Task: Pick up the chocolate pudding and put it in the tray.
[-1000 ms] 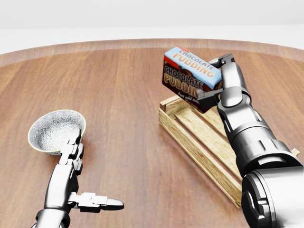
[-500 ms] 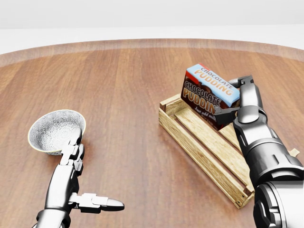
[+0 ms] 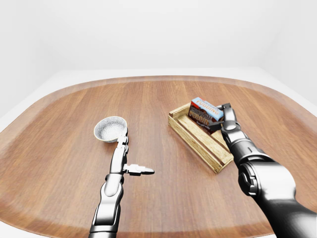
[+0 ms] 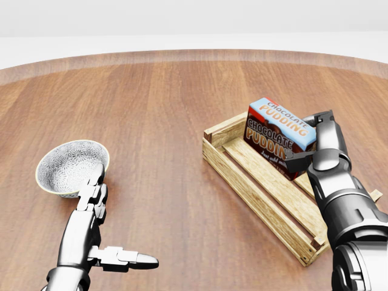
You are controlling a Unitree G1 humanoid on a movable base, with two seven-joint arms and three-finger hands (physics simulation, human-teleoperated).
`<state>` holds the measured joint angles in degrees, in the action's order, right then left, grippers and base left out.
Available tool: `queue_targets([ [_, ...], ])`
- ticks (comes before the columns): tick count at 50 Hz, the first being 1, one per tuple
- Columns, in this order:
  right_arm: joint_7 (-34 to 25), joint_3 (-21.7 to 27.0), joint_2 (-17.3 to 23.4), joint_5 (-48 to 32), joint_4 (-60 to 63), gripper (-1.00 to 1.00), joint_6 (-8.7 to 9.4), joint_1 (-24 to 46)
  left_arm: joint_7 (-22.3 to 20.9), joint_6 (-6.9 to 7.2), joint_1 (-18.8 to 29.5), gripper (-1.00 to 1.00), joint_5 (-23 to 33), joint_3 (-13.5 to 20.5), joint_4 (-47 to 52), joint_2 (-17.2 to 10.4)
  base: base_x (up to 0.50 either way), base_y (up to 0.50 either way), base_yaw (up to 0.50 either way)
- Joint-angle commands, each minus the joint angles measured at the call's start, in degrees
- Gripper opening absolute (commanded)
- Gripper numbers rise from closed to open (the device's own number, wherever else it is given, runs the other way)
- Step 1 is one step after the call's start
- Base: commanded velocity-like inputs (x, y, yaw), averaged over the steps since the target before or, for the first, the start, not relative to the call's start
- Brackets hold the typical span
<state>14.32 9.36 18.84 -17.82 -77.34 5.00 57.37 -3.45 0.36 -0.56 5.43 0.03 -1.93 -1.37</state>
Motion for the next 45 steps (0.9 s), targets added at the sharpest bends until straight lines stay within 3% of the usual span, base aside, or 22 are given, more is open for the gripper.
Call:
queue_targets([
  [1,1.62,0.17,0.93,-0.88,0.46,-1.0,0.0,-1.21,0.06,0.08,0.75,1.0,-1.83,0.75,-0.56,0.29,0.0,0.0,0.0],
  [7,1.46,-0.14,1.26,-1.82,0.4,-1.0,0.0,-2.34,0.14,0.57,0.58,1.0,-1.85,0.63,0.08,0.34,0.0,0.0,0.0],
  [16,1.67,-0.5,1.59,-3.52,0.15,-1.0,0.0,-4.18,0.09,0.03,0.48,1.0,-1.8,0.56,-0.33,0.33,0.0,0.0,0.0],
  [31,1.71,-0.39,1.06,-5.0,-0.12,-1.0,0.0,-6.51,-0.16,0.72,0.02,1.0,-1.74,0.45,0.95,0.35,0.0,0.0,0.0],
  [45,1.82,-0.39,0.58,-5.74,-0.26,-1.0,0.0,-7.61,-0.24,0.37,-0.05,1.0,-1.76,0.49,0.71,0.34,0.0,0.0,0.0],
])
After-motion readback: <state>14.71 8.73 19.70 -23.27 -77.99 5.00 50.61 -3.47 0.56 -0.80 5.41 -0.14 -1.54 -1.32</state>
